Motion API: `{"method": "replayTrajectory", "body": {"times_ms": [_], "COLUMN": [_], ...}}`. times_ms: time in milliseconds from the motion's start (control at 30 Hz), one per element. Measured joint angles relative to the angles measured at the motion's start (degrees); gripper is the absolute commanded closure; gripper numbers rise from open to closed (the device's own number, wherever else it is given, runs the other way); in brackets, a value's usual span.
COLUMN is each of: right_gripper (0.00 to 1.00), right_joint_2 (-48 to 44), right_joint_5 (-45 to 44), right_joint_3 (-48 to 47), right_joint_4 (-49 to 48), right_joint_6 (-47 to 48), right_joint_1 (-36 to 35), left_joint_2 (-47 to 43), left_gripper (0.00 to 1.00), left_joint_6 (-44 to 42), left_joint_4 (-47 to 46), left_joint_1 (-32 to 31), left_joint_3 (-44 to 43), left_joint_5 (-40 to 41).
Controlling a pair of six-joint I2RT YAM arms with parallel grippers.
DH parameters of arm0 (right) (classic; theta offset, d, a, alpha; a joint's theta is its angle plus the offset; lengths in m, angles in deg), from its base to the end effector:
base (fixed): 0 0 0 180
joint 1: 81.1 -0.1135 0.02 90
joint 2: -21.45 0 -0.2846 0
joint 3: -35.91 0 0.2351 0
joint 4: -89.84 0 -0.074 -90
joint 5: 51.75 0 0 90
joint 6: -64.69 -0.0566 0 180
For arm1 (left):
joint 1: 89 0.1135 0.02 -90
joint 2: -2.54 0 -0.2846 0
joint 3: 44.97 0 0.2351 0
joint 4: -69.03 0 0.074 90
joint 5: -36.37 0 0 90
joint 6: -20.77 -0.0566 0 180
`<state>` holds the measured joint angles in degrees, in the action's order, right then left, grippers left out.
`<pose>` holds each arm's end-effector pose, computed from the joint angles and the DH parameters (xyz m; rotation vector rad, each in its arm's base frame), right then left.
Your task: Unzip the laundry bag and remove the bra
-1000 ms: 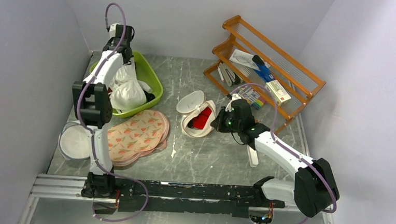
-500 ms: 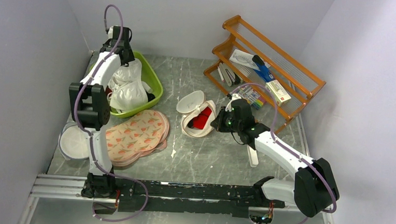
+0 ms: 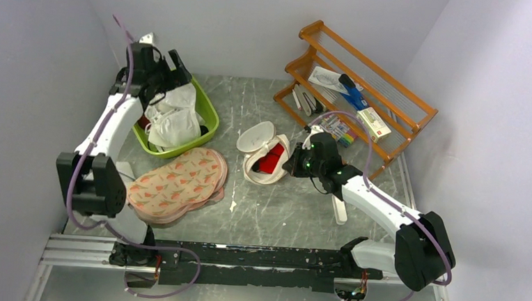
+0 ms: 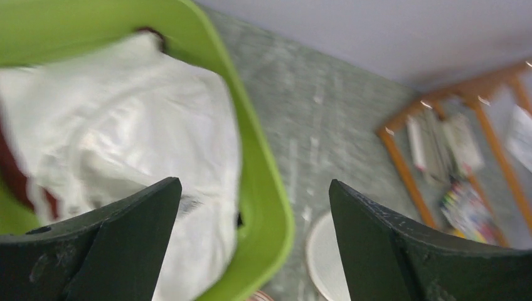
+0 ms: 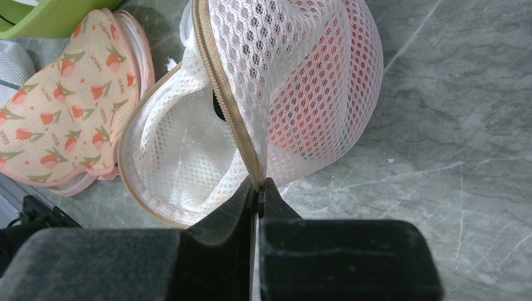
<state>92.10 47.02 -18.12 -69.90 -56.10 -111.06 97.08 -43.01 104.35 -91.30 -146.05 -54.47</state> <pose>0.2165 0.1348 0.2368 -0.0718 2.3107 0.7368 0.3902 -0.0165 0.3611 -0.4240 2.0452 -0.3192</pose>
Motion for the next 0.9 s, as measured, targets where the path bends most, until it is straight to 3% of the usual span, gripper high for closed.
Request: {"method": "replayTrajectory", "body": {"times_ms": [167, 267, 367, 633, 900], "right_gripper": [1.00, 1.00, 1.00, 1.00, 1.00], "right_joint_2": [0.0, 0.0, -0.1, -1.4, -2.3], "right_joint_5": [-0.1, -0.5, -0.7, -3.2, -3.5], "right_joint_3": [0.0, 0.0, 0.1, 1.2, 2.2], "right_joint_4": [0.1, 0.9, 1.9, 5.5, 6.4], "right_joint_6": [0.0, -0.1, -0.3, -1.2, -1.7], "right_joint_1": [0.0, 0.0, 0.0, 0.0, 0.0], "left_joint_2": [-8.0, -9.8, -12.0, -15.6, -1.4], "left_gripper": [0.09, 0.17, 0.31, 0.59, 0.86], "left_joint_6": [4.5, 5.0, 4.6, 0.0, -5.9], "left_joint_4": [-9.6, -11.5, -13.9, -15.5, -12.3], "left_joint_1": [-2.7, -10.0, -19.1, -41.2, -51.6], "left_joint_3": [15.4, 20.5, 24.6, 28.8, 20.0], "left_joint_5": [-15.2, -19.6, -20.7, -12.9, -0.6]}}
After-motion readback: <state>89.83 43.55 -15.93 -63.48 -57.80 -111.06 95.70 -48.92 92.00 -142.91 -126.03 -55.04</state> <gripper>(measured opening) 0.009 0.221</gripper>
